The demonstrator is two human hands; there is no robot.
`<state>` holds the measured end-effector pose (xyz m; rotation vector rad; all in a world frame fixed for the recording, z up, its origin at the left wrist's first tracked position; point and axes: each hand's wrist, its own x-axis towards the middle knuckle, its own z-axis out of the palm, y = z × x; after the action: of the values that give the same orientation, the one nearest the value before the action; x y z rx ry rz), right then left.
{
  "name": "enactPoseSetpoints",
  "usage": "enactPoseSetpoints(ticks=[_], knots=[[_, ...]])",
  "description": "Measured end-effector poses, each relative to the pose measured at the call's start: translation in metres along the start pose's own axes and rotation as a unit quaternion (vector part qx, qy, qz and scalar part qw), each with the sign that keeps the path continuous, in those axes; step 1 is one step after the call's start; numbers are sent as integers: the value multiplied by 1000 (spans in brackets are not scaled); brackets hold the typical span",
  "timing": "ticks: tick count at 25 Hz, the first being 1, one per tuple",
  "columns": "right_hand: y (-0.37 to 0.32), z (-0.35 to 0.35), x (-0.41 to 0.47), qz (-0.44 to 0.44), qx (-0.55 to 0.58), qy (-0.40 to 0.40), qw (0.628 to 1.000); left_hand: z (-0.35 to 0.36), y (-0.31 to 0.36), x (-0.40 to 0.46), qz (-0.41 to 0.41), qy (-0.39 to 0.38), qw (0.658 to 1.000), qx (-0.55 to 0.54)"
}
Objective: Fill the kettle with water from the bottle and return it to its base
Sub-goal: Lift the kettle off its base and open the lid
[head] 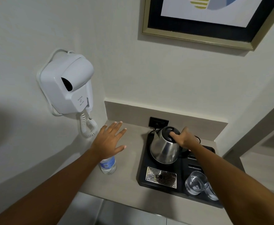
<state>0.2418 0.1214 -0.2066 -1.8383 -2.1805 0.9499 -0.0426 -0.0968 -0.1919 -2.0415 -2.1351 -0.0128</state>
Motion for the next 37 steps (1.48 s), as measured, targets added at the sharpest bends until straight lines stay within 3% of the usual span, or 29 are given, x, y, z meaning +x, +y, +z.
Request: enactPoseSetpoints(ticks=[12,20,25,29,37], knots=[[-18,-2,-1,-2,54,-16,998,12,-4,-2,9,-33,998,49],[-84,-3,-4,-7,111,-68,992,6,-11,-8,0,-28,999,21],[-108,38,-2,14,110,-113,987,4,-18,-17,-5,-18,1000,12],[-113,82,1,-25,98,-100,990,9,-22,-20,-11,-10,1000,7],[-131,111,9,-31,122,-139,982,16,-26,-16,-22,-1,1000,-14]])
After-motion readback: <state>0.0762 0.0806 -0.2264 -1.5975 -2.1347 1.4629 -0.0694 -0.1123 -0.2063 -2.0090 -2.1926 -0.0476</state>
